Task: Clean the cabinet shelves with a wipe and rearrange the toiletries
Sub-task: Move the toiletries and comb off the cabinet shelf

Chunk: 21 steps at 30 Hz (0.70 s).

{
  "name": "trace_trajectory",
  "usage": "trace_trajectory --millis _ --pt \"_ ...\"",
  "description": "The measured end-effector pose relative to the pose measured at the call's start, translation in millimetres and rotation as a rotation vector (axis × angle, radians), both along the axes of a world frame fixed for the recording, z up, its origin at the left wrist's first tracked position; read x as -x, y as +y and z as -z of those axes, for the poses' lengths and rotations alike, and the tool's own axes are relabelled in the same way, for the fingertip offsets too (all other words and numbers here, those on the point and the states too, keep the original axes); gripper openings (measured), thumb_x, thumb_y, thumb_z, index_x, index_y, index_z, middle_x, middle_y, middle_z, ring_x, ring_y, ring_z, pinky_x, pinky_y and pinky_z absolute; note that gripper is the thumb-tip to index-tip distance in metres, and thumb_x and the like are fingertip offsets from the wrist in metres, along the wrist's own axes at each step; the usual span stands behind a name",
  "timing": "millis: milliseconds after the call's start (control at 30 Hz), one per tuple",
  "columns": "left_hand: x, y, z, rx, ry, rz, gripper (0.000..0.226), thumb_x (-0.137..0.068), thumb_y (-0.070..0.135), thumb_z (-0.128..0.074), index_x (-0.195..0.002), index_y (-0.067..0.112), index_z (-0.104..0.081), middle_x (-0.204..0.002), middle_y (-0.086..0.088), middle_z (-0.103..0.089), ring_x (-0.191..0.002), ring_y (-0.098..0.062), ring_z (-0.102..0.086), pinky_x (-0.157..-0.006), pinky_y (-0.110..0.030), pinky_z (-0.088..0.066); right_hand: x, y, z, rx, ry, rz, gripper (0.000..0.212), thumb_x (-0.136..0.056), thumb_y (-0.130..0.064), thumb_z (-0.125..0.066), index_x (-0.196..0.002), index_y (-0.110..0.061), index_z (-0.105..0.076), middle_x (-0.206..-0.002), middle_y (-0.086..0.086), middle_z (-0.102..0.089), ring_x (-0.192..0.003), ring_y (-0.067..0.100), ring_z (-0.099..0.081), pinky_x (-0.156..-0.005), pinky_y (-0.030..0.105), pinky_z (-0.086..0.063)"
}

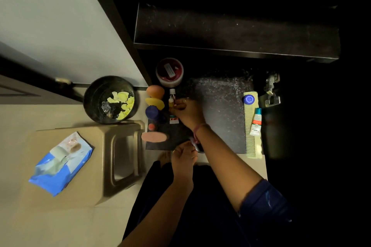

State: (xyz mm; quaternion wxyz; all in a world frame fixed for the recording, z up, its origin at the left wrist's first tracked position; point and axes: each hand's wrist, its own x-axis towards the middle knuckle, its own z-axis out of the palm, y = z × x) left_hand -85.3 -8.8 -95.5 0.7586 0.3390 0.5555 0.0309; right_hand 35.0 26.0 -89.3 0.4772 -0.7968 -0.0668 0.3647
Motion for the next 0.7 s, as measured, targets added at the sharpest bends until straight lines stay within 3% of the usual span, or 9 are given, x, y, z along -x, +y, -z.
trace_trajectory --millis 133,200,267,367,500,600,700 --pt "0 -2 4 0.005 0.034 0.015 0.024 -0.092 0.006 -0.047 -0.075 0.017 -0.058 -0.068 -0.001 -0.052 -0.061 -0.011 -0.046 -0.056 -0.02 -0.037 5 -21 -4 -0.011 -0.076 0.063 0.025 -0.085 -0.01 -0.066 -0.109 -0.004 -0.066 -0.103 0.012 -0.07 -0.092 0.014 -0.063 -0.067 0.003 -0.045" --pt "-3 -4 5 0.022 0.033 -0.01 0.022 -0.093 0.005 -0.046 -0.077 0.016 -0.058 -0.068 -0.001 -0.054 -0.06 -0.011 -0.049 -0.055 -0.018 -0.041 6 -42 -8 0.006 -0.128 0.136 0.022 -0.085 -0.009 -0.064 -0.107 -0.008 -0.068 -0.101 0.008 -0.071 -0.09 0.012 -0.065 -0.078 0.01 -0.049" --pt "-7 -6 6 0.029 0.037 -0.02 0.023 -0.094 0.006 -0.047 -0.076 0.016 -0.058 -0.068 -0.002 -0.055 -0.058 -0.01 -0.052 -0.053 -0.016 -0.044 9 -70 -13 0.016 -0.171 0.275 0.017 -0.085 -0.006 -0.063 -0.1 -0.009 -0.07 -0.093 0.008 -0.072 -0.081 0.013 -0.066 -0.079 0.019 -0.052" --pt "-14 -12 7 0.045 0.067 0.014 0.017 -0.093 0.009 -0.05 -0.08 0.016 -0.059 -0.073 -0.003 -0.058 -0.068 -0.014 -0.056 -0.064 -0.022 -0.047 15 -119 -19 0.168 -0.291 0.452 0.016 -0.086 -0.007 -0.061 -0.097 -0.011 -0.071 -0.088 0.005 -0.071 -0.078 0.017 -0.066 -0.073 0.011 -0.049" --pt "-25 -20 10 0.006 0.012 0.108 0.019 -0.092 0.003 -0.048 -0.079 0.012 -0.057 -0.07 -0.005 -0.054 -0.065 -0.016 -0.051 -0.062 -0.024 -0.042 20 -175 -18 0.685 -0.431 0.28 0.026 -0.09 -0.016 -0.058 -0.113 -0.004 -0.06 -0.109 0.02 -0.063 -0.096 0.036 -0.064 -0.083 0.039 -0.052" --pt "-44 -29 9 -0.144 -0.008 0.277 0.018 -0.09 0.001 -0.047 -0.074 0.001 -0.056 -0.06 -0.005 -0.048 -0.057 -0.017 -0.043 -0.056 -0.026 -0.037 16 -187 -14 0.857 -0.417 0.119 0.037 -0.092 -0.016 -0.052 -0.127 -0.003 -0.048 -0.116 0.019 -0.058 -0.099 0.037 -0.062 -0.081 0.039 -0.051" --pt "-78 -38 5 -0.452 -0.012 0.525 0.016 -0.088 0.009 -0.053 -0.082 -0.003 -0.062 -0.075 -0.019 -0.06 -0.068 -0.022 -0.053 -0.069 -0.031 -0.043 4 -182 -12 0.915 -0.43 0.078 0.034 -0.097 -0.017 -0.042 -0.129 -0.004 -0.042 -0.114 0.016 -0.059 -0.099 0.035 -0.063 -0.078 0.039 -0.051"
